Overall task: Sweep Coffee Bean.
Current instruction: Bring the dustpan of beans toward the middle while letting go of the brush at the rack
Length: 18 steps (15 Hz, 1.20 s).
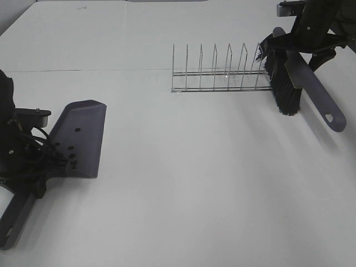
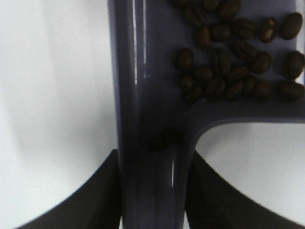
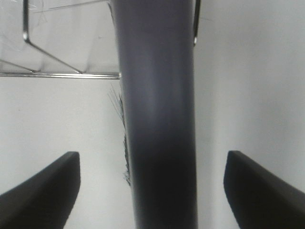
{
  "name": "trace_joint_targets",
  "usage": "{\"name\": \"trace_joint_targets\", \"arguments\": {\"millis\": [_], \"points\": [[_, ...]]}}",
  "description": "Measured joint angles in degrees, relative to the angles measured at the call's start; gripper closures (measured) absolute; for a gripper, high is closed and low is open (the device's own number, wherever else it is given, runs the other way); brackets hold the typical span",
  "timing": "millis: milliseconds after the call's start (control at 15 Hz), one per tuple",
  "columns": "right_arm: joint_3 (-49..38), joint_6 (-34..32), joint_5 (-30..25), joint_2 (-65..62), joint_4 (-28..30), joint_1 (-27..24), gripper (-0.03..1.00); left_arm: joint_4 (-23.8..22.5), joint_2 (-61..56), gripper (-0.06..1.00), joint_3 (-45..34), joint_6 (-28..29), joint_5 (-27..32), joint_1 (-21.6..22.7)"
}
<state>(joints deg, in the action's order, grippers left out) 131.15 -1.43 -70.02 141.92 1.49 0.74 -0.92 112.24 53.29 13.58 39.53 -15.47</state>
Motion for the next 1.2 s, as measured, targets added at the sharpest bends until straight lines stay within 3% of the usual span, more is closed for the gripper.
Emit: {"name": "trace_joint_targets", "arguments": {"millis": [133, 600, 933, 1200], "points": [[0.0, 0.6, 0.0, -2.6, -0.4, 0.0, 0.16, 0.9, 0.0, 0.62, 0.2, 0.0, 0.0, 0.0], [-2.9, 3.0, 0.1, -17.8, -2.5, 0.0, 0.15, 3.0, 3.3, 0.62, 7.6, -0.1, 0.8, 0.0], [-25.3, 4.1, 0.1, -37.9, -4.3, 0.0, 0.15, 5.1, 4.8, 0.62, 10.2, -0.4, -2.0, 0.0], [-51.6, 5.4, 3.4, -58.7, -4.4, 0.0, 0.15, 5.4, 4.8, 0.62, 10.2, -0.7, -5.2, 0.0]]}}
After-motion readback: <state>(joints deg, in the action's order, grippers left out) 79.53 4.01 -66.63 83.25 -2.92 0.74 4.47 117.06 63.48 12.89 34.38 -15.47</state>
